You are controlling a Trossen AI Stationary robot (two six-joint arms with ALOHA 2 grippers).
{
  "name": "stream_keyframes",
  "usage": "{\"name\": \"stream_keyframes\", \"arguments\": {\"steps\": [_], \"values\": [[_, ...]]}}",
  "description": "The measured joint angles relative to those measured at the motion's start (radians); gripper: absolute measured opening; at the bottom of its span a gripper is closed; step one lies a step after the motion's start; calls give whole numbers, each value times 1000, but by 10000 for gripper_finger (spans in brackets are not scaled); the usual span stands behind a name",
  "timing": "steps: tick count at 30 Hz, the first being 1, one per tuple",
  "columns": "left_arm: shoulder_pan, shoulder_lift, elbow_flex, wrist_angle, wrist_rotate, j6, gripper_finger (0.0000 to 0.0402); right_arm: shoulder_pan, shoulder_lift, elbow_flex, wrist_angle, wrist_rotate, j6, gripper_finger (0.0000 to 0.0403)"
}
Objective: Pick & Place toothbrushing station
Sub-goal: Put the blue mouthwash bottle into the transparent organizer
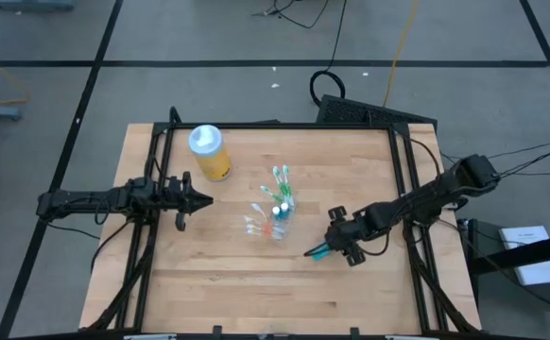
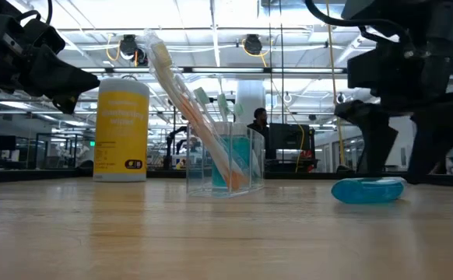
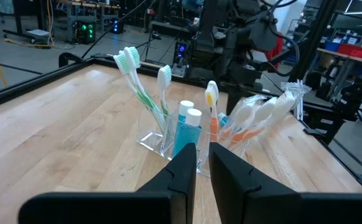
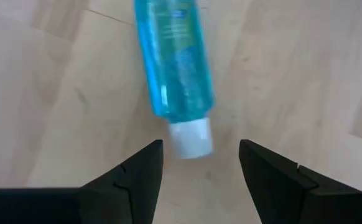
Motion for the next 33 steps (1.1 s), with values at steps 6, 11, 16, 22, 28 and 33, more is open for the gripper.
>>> {"name": "stream_keyframes", "arguments": {"steps": [6,11,16,22,28,33], "values": [[0,0,0,0,0,0,49,-4,-1,-77,136,-36,4,201],[0,0,0,0,0,0,49,-4,-1,-99,158,-36,5,200],[0,0,0,0,0,0,49,-4,-1,-99,185,-46,5,182],[0,0,0,0,0,0,49,-4,-1,-99,211,-89,5,146],[0,0,0,0,0,0,49,-4,-1,-99,211,-88,5,109],[0,0,0,0,0,0,49,-4,-2,-99,211,-86,5,90]]}}
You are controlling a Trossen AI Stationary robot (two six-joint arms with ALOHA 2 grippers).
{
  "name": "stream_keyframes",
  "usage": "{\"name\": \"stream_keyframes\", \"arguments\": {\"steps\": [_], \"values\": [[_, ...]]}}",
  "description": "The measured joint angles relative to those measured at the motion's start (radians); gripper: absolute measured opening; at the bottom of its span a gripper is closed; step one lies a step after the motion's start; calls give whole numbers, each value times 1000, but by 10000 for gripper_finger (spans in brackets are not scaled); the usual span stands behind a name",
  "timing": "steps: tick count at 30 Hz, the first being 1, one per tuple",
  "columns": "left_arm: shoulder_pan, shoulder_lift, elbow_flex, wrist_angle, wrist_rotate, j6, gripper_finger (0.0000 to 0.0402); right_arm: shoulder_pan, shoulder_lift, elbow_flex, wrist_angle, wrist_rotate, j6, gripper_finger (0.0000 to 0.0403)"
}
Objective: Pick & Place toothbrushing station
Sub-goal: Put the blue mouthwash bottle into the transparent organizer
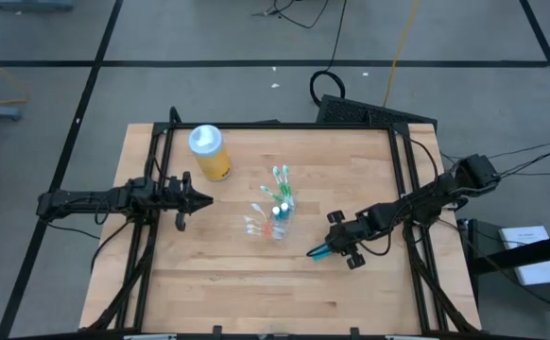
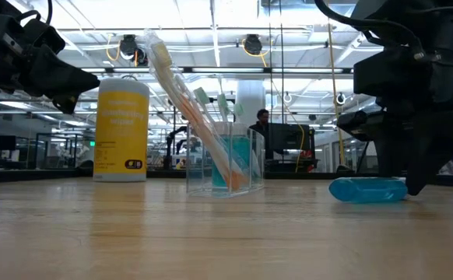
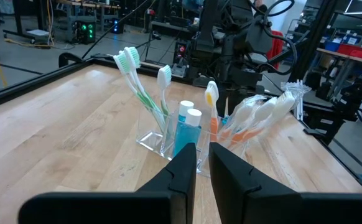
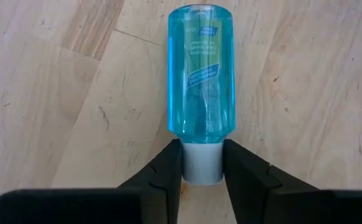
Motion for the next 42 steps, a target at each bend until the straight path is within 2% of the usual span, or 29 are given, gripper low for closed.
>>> {"name": "stream_keyframes", "arguments": {"steps": [4,8,14,23,29,32,35,42], "values": [[0,0,0,0,0,0,49,0,-1,1,-5,0,0,90],[0,0,0,0,0,0,49,0,-11,49,-120,9,0,89],[0,0,0,0,0,0,49,0,-11,196,-308,158,-30,88],[0,0,0,0,0,0,49,-51,-11,431,-392,322,-271,87],[0,0,0,0,0,0,49,-142,0,515,-397,316,-353,87],[0,0,0,0,0,0,49,-185,26,516,-402,302,-373,87],[0,0,0,0,0,0,49,-215,61,515,-386,236,-372,87],[0,0,0,0,0,0,49,-240,112,515,-381,225,-372,87]]}}
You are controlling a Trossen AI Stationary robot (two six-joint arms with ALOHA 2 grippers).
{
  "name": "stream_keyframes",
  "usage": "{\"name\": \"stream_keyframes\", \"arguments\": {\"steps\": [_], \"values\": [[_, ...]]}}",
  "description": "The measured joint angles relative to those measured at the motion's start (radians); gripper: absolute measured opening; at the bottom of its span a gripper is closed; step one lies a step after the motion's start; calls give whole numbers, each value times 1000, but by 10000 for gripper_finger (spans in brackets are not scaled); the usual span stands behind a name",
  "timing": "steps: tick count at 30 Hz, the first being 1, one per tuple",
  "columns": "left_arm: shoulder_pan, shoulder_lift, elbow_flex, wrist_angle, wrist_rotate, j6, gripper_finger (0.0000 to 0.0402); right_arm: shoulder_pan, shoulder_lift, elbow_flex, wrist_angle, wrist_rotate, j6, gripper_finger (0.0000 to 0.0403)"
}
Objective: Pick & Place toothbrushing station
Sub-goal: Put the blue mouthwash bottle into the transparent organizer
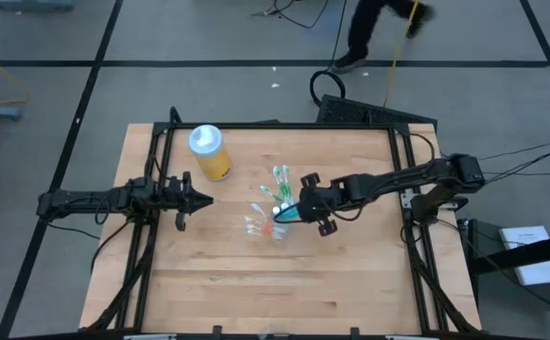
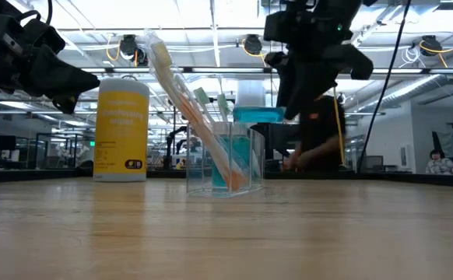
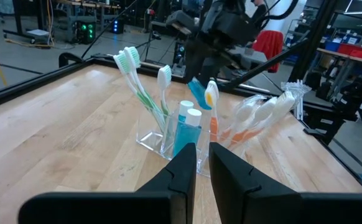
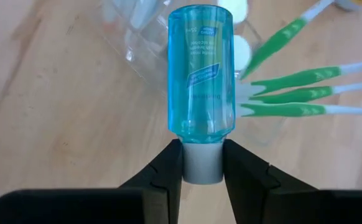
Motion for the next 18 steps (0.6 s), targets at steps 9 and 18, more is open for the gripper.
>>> {"name": "stream_keyframes", "arguments": {"steps": [9,18], "values": [[0,0,0,0,0,0,49,-4,35,0,8,-17,2,95],[0,0,0,0,0,0,49,-3,35,0,11,-17,-4,102]]}}
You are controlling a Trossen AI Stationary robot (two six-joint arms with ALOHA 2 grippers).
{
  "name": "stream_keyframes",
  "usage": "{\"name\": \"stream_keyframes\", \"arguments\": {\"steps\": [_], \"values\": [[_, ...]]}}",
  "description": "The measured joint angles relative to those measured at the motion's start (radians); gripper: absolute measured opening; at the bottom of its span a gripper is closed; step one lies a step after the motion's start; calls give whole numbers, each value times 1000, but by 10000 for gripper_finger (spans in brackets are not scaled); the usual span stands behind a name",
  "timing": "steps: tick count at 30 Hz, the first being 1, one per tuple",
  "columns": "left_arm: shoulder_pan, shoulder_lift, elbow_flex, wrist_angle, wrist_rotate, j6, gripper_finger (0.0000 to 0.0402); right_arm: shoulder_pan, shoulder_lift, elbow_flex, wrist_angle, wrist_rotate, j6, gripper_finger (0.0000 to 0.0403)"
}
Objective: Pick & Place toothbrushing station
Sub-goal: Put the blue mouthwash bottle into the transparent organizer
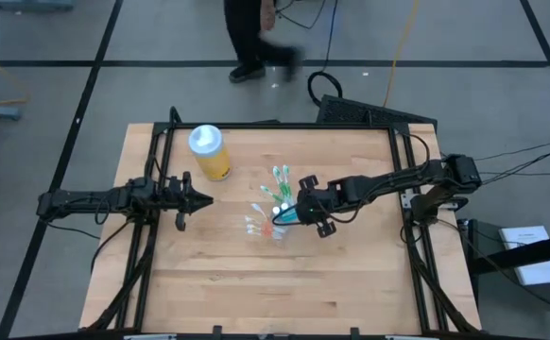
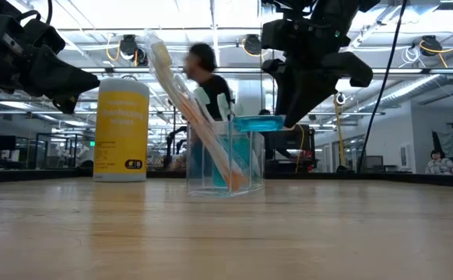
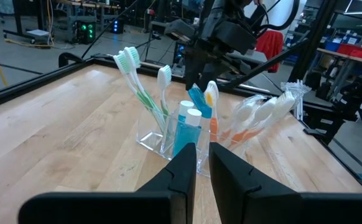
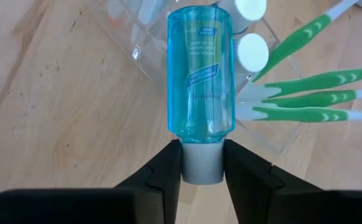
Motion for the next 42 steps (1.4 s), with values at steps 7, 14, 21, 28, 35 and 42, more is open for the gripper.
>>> {"name": "stream_keyframes", "arguments": {"steps": [7,14,21,28,35,42], "values": [[0,0,0,0,0,0,49,0,0,0,3,0,-24,121],[0,0,0,0,0,0,49,0,0,0,16,0,-26,147],[0,0,0,0,0,0,49,0,0,0,30,0,-22,189],[0,0,0,0,0,0,49,8,0,0,-6,-40,27,202],[0,0,0,0,0,0,49,22,-1,-114,25,-157,99,205],[0,0,0,0,0,0,49,-43,-19,-242,128,-193,74,209]]}}
